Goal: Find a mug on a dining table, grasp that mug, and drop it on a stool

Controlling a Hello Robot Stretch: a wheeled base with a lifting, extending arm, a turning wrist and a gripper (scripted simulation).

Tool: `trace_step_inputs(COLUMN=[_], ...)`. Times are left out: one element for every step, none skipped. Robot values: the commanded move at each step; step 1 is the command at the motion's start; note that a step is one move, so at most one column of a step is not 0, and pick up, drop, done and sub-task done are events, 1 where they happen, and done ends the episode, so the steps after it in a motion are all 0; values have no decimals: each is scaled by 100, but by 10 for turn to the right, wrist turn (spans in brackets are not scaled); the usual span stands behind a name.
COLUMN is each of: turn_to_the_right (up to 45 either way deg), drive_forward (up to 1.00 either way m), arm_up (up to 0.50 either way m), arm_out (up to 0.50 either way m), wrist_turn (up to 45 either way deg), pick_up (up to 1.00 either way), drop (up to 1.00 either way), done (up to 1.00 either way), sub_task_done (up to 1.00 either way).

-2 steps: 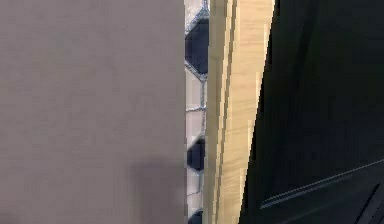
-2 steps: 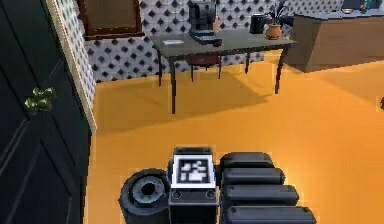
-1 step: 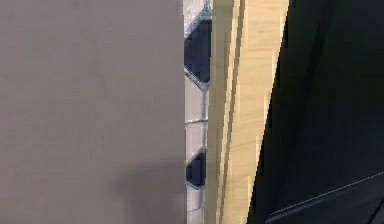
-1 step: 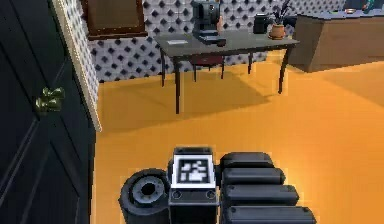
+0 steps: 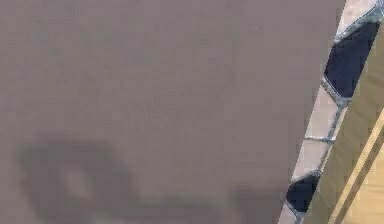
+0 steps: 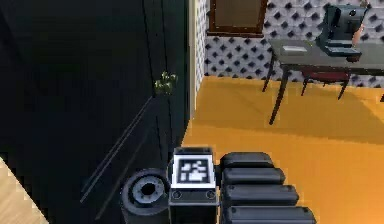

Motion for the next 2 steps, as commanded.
trace_step_inputs(turn_to_the_right=[330,-390], drive_forward=[0,0], arm_up=[0,0], arm_out=[0,0], wrist_turn=[0,0], pick_up=[0,0], drop=[0,0], done=[0,0], sub_task_done=[0,0])
